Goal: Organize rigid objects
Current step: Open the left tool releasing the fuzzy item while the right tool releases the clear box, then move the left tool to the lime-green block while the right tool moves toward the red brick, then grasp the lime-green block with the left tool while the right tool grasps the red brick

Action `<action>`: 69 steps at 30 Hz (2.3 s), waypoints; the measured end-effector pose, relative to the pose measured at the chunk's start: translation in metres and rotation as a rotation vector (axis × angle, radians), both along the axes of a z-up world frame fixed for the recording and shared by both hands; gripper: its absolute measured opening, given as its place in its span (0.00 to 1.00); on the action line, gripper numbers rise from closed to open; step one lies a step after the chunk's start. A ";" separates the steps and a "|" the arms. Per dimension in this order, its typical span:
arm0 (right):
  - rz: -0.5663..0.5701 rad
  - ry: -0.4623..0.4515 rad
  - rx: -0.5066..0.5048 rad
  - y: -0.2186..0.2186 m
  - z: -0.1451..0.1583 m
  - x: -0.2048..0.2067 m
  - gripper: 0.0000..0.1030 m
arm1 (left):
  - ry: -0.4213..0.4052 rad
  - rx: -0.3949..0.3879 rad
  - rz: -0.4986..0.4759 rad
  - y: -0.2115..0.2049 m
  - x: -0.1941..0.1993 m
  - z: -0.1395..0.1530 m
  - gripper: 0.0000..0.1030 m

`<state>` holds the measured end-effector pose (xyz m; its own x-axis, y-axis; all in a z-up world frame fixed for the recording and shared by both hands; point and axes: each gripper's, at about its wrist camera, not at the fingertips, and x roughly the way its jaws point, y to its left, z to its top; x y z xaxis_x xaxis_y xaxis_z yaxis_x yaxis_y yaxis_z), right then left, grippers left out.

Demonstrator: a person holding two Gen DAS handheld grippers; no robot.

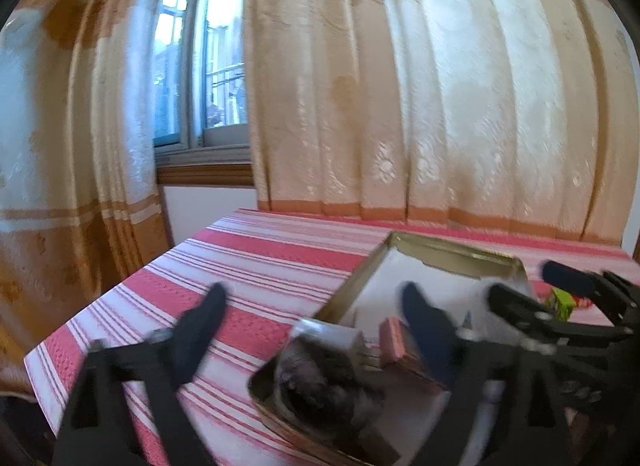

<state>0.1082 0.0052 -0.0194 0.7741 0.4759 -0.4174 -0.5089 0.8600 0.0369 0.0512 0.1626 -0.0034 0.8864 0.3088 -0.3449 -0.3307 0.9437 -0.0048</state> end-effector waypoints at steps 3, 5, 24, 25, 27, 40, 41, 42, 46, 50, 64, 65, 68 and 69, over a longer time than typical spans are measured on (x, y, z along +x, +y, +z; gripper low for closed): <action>-0.018 0.016 0.063 -0.022 0.003 -0.001 0.82 | -0.010 0.000 -0.008 -0.001 -0.004 0.001 1.00; -0.035 0.017 0.076 -0.035 0.004 -0.003 0.82 | -0.010 0.009 -0.025 -0.006 -0.004 0.002 1.00; -0.295 -0.028 0.070 -0.195 0.011 -0.011 0.83 | 0.078 0.155 -0.361 -0.168 0.023 0.016 1.00; -0.317 -0.019 0.074 -0.206 0.010 -0.009 0.83 | 0.091 0.161 -0.378 -0.177 0.027 0.015 1.00; -0.364 0.000 0.083 -0.226 0.007 -0.005 0.83 | 0.118 0.165 -0.419 -0.195 0.037 0.012 1.00; -0.448 0.123 0.105 -0.279 -0.011 0.020 0.83 | 0.377 0.124 -0.464 -0.264 0.142 -0.035 0.81; -0.447 0.131 0.107 -0.280 -0.012 0.022 0.83 | 0.395 0.117 -0.469 -0.266 0.147 -0.040 0.78; -0.446 0.138 0.108 -0.281 -0.013 0.024 0.83 | 0.413 0.111 -0.476 -0.268 0.152 -0.044 0.71; -0.446 0.159 0.100 -0.281 -0.018 0.032 0.83 | 0.434 0.108 -0.489 -0.274 0.164 -0.053 0.63; -0.431 0.186 0.080 -0.276 -0.022 0.042 0.83 | 0.447 0.064 -0.515 -0.271 0.174 -0.054 0.30; -0.297 0.249 -0.064 -0.231 -0.039 0.095 0.83 | 0.394 0.055 -0.478 -0.243 0.158 -0.047 0.30; -0.288 0.263 -0.071 -0.230 -0.042 0.099 0.83 | 0.389 0.051 -0.470 -0.240 0.157 -0.046 0.30; -0.248 0.301 -0.071 -0.227 -0.046 0.109 0.83 | 0.385 0.035 -0.456 -0.235 0.156 -0.046 0.30; -0.237 0.294 -0.077 -0.225 -0.046 0.111 0.83 | 0.385 0.033 -0.455 -0.234 0.156 -0.046 0.30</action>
